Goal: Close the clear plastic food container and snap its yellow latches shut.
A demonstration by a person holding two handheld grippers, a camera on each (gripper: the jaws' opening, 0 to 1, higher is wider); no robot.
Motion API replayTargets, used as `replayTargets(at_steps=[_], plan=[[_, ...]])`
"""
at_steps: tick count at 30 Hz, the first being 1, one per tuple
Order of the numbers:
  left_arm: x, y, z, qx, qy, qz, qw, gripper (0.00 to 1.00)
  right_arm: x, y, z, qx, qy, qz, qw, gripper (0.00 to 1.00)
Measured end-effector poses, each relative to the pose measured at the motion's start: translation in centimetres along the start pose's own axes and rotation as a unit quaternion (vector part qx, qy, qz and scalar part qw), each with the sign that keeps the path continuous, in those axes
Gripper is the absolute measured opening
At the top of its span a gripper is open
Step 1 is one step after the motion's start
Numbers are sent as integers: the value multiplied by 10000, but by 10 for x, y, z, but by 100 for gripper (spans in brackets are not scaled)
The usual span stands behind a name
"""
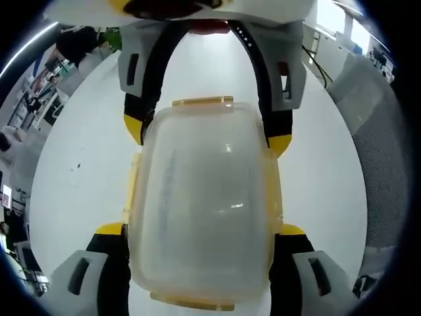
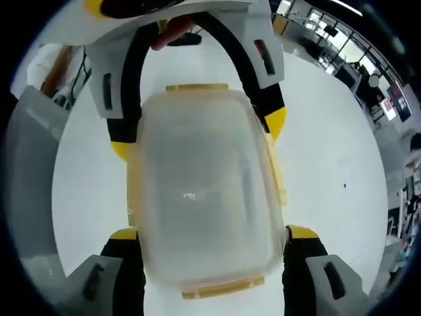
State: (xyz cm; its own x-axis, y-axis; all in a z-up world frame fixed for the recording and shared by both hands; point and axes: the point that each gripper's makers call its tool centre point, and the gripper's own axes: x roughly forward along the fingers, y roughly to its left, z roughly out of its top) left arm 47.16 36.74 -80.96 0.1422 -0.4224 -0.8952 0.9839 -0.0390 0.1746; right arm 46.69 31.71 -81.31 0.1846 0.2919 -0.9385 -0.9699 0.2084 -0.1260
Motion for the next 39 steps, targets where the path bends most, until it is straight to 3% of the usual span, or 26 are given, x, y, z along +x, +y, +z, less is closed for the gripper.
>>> replayTargets(at_steps=[21,29,32,39], plan=[[0,5,0,77,0,-60,10000,89,-1,-3,1,41,-25,-97,9999,88],[1,6,-2,144,123,-66,9998,92,-1,-7,1,-199,-63,-92,9997,89],[2,9,-1,273,120,3,9996,99,-1,-7,7,-274,-261,-125,9992,100],[-3,7,1,319,77,38,9995,99,-4,-5,6,-170,-297,-76,9994,98]])
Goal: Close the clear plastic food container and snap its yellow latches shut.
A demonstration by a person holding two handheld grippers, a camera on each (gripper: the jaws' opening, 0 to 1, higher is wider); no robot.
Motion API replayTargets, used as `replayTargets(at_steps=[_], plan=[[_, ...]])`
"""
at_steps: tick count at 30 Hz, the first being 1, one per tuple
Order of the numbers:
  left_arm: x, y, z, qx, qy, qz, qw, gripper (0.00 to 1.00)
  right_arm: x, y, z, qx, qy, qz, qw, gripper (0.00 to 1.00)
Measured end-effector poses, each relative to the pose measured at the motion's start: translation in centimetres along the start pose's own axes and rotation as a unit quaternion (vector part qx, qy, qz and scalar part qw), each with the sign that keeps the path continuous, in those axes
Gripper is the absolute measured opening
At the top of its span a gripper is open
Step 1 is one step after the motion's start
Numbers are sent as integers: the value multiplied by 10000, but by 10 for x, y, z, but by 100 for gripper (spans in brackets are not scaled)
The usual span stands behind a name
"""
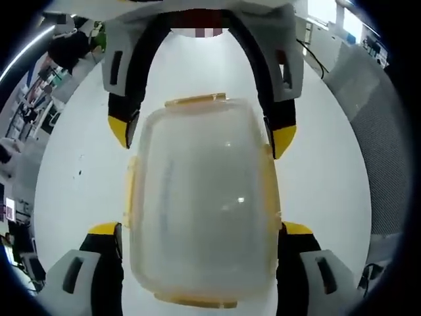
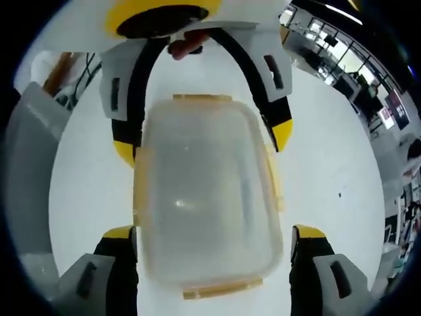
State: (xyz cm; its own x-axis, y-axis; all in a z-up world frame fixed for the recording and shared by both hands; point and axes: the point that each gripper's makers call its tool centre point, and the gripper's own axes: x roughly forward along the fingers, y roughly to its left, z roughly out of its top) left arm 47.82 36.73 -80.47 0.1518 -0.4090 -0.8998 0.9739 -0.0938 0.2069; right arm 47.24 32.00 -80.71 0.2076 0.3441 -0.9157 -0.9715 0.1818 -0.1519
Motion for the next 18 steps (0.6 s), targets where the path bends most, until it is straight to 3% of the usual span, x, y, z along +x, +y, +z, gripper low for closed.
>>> replayTargets(at_steps=[4,9,18], plan=[[-3,2,1,-52,-51,90,9999,99,-6,0,1,306,-138,-82,9994,96],[-8,1,1,-192,-134,251,9994,99,-11,1,6,358,-382,-335,9981,94],[-12,-7,-5,-281,-199,375,9987,93,-12,6,3,453,-483,-550,9963,90]])
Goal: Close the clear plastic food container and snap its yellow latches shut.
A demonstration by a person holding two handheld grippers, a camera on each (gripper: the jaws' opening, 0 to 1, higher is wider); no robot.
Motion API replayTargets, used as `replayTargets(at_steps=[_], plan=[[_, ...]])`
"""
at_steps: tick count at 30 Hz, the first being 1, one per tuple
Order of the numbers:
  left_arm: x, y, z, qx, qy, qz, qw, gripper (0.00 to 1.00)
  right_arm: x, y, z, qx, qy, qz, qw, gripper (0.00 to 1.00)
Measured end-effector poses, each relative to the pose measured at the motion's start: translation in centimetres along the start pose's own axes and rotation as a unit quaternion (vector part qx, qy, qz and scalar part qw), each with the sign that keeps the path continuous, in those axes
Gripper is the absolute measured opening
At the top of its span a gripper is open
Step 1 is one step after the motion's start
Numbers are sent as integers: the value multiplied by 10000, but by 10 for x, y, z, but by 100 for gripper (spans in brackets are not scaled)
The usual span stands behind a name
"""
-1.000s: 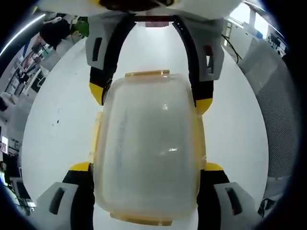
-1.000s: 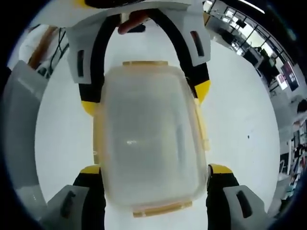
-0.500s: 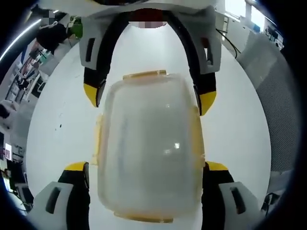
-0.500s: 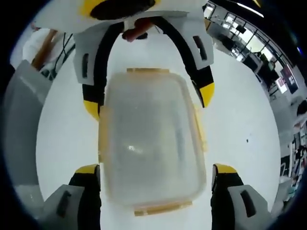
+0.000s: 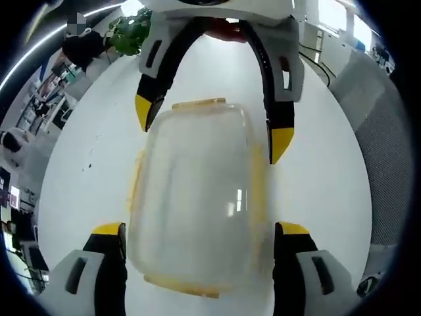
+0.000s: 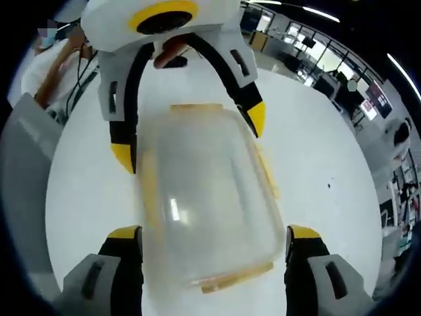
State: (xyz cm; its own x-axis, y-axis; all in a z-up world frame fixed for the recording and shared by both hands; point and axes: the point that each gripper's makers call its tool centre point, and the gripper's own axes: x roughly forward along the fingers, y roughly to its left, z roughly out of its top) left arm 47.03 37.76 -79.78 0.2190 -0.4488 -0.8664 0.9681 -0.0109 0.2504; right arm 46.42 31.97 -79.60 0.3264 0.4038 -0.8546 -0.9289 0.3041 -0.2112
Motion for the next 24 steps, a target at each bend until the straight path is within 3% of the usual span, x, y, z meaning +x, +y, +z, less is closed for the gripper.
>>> replayTargets(at_steps=[4,10,13,15,20,24], plan=[[-7,6,10,-315,-416,261,9983,90,-5,1,5,435,-305,-45,9986,91],[-12,13,12,-750,-811,542,9924,92,-9,-8,2,801,-626,-345,9942,91],[-12,12,11,-951,-988,611,9887,92,-12,-10,6,1153,-930,-473,9878,91],[-12,10,17,-1277,-1296,591,9815,93,-16,-10,13,1321,-1261,-494,9819,90],[-15,9,14,-1365,-1473,739,9768,93,-20,-9,12,1708,-1529,-561,9717,91],[-18,10,14,-1626,-1666,804,9692,94,-23,-11,9,1990,-1686,-664,9631,91]])
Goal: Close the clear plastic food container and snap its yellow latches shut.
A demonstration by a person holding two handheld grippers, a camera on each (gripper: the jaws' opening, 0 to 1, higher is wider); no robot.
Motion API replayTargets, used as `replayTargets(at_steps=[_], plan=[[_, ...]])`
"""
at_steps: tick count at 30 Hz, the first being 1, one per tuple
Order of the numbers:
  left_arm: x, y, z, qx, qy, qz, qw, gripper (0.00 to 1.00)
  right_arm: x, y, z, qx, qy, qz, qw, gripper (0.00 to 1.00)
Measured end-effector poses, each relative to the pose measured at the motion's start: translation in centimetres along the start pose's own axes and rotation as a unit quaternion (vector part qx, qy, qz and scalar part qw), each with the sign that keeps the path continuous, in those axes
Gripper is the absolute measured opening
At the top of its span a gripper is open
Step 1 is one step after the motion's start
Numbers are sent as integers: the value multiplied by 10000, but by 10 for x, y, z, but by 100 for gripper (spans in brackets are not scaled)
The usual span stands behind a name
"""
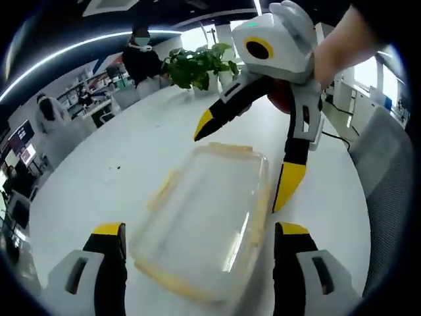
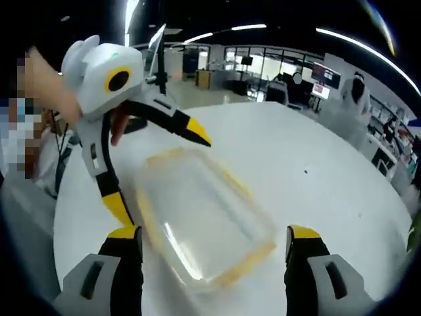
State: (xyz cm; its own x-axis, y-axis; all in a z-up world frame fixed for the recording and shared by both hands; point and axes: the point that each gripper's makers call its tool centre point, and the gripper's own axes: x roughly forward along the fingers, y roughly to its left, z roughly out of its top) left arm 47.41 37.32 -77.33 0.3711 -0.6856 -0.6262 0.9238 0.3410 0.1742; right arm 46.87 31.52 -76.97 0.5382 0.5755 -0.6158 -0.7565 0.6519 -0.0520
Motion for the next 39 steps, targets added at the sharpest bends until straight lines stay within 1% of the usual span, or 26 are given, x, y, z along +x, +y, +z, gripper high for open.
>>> replayTargets(at_steps=[1,3,4,6,10,14,17,25,33,39], plan=[[0,1,-1,-53,-11,17,10000,94,-1,0,1,95,-77,-18,9999,91],[-1,2,-3,-261,-56,68,9996,94,-2,-2,1,138,-121,-67,9998,91],[-3,4,-2,-339,-135,151,9992,94,-3,-2,1,200,-153,-77,9997,91],[-5,5,0,-465,-220,206,9985,94,-4,-4,0,267,-222,-137,9993,91],[-7,5,1,-556,-310,285,9976,94,-8,-5,0,471,-363,-253,9979,91],[-9,6,1,-706,-438,384,9958,94,-11,-3,1,556,-476,-320,9968,91],[-13,6,1,-765,-528,477,9945,94,-13,-3,1,492,-530,-393,9966,89],[-18,10,-1,-954,-648,641,9912,94,-15,-2,3,645,-675,-436,9947,89],[-24,5,-3,-1009,-658,661,9905,93,-22,-2,5,674,-694,-458,9943,89],[-31,4,-7,-1165,-694,736,9880,93,-30,-1,3,709,-727,-506,9935,88]])
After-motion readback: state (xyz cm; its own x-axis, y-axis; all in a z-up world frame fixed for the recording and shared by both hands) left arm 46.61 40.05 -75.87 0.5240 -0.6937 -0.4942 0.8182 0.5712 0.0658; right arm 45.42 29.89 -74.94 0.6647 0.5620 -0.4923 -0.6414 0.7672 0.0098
